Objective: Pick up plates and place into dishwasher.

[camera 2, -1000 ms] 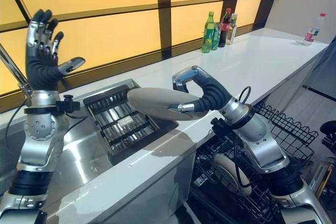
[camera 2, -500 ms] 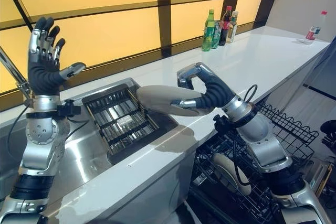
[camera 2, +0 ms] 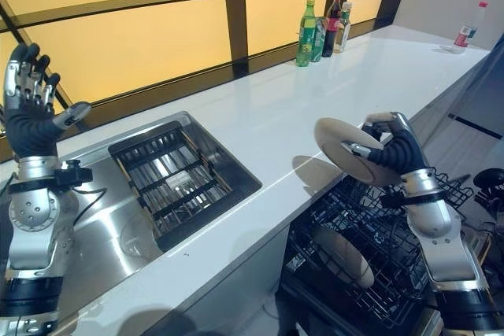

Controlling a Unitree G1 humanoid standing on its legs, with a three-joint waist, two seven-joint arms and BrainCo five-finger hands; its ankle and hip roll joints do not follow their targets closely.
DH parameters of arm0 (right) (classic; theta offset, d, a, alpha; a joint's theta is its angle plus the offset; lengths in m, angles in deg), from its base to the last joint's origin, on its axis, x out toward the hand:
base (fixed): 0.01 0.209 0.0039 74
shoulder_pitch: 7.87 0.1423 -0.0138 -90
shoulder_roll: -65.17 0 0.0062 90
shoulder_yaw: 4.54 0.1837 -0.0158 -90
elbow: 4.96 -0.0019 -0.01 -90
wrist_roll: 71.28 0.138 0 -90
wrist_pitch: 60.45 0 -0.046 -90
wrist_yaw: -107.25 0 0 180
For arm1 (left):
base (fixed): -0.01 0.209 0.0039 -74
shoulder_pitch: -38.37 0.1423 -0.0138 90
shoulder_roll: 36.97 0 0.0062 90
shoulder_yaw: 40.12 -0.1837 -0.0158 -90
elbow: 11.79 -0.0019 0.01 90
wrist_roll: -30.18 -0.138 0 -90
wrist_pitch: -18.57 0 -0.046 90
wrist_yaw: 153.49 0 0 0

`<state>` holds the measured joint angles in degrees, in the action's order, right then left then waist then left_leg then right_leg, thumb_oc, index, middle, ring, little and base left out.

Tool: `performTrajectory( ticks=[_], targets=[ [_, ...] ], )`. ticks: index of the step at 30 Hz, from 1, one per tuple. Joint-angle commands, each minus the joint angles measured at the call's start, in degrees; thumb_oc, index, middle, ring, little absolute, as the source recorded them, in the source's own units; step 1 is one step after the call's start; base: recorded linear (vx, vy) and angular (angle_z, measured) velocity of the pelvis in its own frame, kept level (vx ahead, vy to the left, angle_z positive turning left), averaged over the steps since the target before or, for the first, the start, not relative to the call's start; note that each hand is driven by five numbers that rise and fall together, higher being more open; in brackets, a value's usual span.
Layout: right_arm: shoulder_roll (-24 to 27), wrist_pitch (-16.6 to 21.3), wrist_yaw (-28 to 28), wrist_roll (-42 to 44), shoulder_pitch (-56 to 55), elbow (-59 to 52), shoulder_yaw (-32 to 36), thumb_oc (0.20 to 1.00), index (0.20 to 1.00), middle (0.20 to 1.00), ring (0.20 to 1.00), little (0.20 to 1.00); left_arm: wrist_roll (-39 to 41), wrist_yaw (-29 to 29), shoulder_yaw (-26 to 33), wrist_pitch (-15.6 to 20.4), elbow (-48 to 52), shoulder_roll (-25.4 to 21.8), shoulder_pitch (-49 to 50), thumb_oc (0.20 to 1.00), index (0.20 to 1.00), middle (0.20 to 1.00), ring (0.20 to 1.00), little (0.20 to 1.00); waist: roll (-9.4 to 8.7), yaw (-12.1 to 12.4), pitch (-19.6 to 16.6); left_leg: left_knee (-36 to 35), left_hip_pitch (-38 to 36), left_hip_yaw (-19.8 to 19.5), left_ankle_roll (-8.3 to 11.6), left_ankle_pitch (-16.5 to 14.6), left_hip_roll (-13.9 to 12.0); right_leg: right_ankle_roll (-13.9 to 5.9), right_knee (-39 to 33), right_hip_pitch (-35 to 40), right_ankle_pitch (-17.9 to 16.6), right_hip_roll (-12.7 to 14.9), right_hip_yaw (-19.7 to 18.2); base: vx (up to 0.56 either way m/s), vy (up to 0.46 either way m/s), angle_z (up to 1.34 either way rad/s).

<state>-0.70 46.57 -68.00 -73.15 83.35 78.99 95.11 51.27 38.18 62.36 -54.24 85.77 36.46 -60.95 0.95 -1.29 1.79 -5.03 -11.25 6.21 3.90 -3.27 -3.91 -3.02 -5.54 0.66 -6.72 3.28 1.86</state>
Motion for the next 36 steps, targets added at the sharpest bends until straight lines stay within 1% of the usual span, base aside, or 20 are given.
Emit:
performTrajectory(
  ticks=[1, 7, 12, 14, 18, 23, 26, 28, 30, 36],
  targets=[
    [2.6, 0.6, 3.5, -1.1, 1.4, 0.2, 3.9, 0.2, 0.2, 0.2, 0.2, 0.2, 0.9, -1.2, 0.8, 0.5, -4.0, -4.4, -1.1, 1.0, 1.0, 1.0, 1.0, 1.0, -1.04, -2.1, -3.0, 0.0, 5.7, -2.3, -0.46, 1.4, 0.4, -4.07, 1.2, 4.2, 6.2, 2.7, 0.4, 0.05, -0.084, -0.01],
    [1.5, -0.9, 2.7, -0.8, -1.3, 1.1, 6.0, 0.2, 0.2, 0.2, 0.2, 0.2, 0.2, -2.6, 1.9, -0.7, -4.4, -3.5, 0.1, 1.0, 1.0, 1.0, 1.0, 1.0, -0.46, -3.1, -1.9, 0.0, 5.8, -2.2, -0.26, 1.3, 0.2, -4.28, 1.4, 3.6, 6.1, 2.7, -0.4, 0.05, -0.073, -0.01],
    [1.4, -2.3, 2.4, -0.6, -1.3, 3.1, 4.4, 0.2, 0.2, 0.2, 0.2, 0.2, -1.1, -2.2, 1.7, -1.1, -4.6, -3.0, 0.5, 1.0, 1.0, 1.0, 1.0, 1.0, 0.2, -3.4, 0.0, 0.0, 6.7, -2.4, 0.0, 1.7, -0.2, -4.28, 2.3, 2.2, 6.2, 2.5, -0.7, 0.02, -0.081, -0.03],
    [1.5, -2.5, 2.3, 0.2, -0.5, 4.7, 3.2, 0.2, 0.2, 0.2, 0.2, 0.2, -1.7, -1.2, 1.0, -0.8, -5.3, -3.0, 0.1, 1.0, 1.0, 1.0, 1.0, 1.0, 0.78, -3.5, 1.1, 0.0, 7.2, -2.5, 0.16, 1.7, -0.4, -4.21, 2.8, 1.5, 6.8, 2.4, -0.8, 0.0, -0.055, -0.04],
    [2.0, -2.8, 2.2, 0.8, 0.9, 7.4, 1.6, 0.2, 0.2, 0.2, 0.2, 0.2, -2.0, 0.4, 0.2, -0.3, -5.5, -3.2, -0.4, 1.0, 1.0, 1.0, 1.0, 1.0, 1.78, -3.5, 3.3, 0.1, 8.5, -2.8, 0.49, 2.7, -0.7, -3.97, 4.0, -0.1, 7.1, 2.2, -1.0, -0.03, -0.042, -0.08],
    [3.0, -3.1, 3.8, 2.6, 4.5, 11.7, -1.9, 0.2, 0.2, 0.2, 0.2, 0.2, -2.5, 3.8, -1.7, 0.0, -5.3, -4.4, -2.9, 1.0, 1.0, 1.0, 1.0, 1.0, 2.9, -3.4, 8.0, 0.9, 11.6, -3.6, 0.98, 4.3, -1.1, -3.52, 6.1, -2.9, 7.5, 2.2, -0.9, -0.11, -0.059, -0.03],
    [4.1, -3.1, 4.1, 4.2, 7.0, 14.4, -4.2, 0.2, 0.2, 0.2, 0.2, 0.2, -2.0, 5.1, -2.7, 0.0, -5.8, -5.3, -4.4, 1.0, 1.0, 1.0, 1.0, 1.0, 3.76, -3.1, 10.1, 1.5, 13.1, -4.1, 1.37, 4.9, -1.1, -3.27, 6.6, -4.0, 7.8, 2.4, -0.6, -0.07, -0.041, -0.04],
    [4.8, -3.3, 4.3, 3.9, 8.1, 15.8, -5.3, 0.2, 0.2, 0.2, 0.2, 0.2, -2.1, 5.8, -3.1, 0.1, -6.1, -5.4, -4.8, 1.0, 1.0, 1.0, 1.0, 1.0, 4.28, -3.1, 11.1, 1.8, 13.8, -4.3, 1.65, 5.3, -1.3, -3.2, 6.8, -4.3, 7.9, 2.6, -0.3, -0.02, -0.018, 0.0],
    [5.7, -2.7, 4.2, 4.5, 8.7, 17.1, -6.3, 0.2, 0.2, 0.2, 0.2, 0.2, -2.0, 6.6, -3.7, -0.2, -5.8, -5.7, -5.1, 1.0, 1.0, 1.0, 1.0, 1.0, 4.82, -3.0, 12.0, 2.0, 14.4, -4.4, 1.84, 5.5, -1.3, -3.17, 6.9, -4.6, 8.0, 2.8, 0.0, 0.0, 0.0, 0.0],
    [8.0, -2.7, 3.4, 5.2, 11.6, 19.2, -8.5, 0.2, 0.2, 0.2, 0.2, 0.2, -2.4, 8.4, -5.2, -0.2, -6.2, -6.5, -6.3, 1.0, 1.0, 1.0, 1.0, 1.0, 5.78, -3.1, 14.5, 3.1, 16.3, -4.5, 2.46, 5.9, -1.7, -3.06, 7.5, -5.8, 8.3, 3.3, 0.4, -0.01, -0.039, -0.01]
  ],
)
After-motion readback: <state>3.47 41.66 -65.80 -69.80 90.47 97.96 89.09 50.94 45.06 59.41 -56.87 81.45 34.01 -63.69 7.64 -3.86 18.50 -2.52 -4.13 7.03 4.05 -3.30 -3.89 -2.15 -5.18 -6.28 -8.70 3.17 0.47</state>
